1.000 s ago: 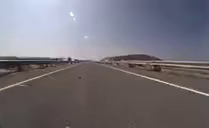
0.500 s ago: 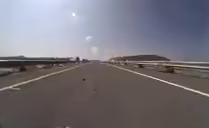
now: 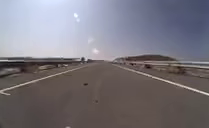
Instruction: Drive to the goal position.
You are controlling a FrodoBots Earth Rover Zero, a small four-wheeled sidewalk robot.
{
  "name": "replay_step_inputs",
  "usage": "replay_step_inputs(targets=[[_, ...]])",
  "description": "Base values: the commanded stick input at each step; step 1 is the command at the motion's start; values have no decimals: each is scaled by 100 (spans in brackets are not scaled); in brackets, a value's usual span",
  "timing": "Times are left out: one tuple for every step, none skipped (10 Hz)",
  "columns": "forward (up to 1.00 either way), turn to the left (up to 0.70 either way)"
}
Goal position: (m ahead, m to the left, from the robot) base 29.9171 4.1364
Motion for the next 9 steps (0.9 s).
replay_step_inputs(targets=[[100, 0], [100, 0], [100, 0], [100, 0], [100, 0], [100, 0], [100, 0], [100, 0], [100, 0]])
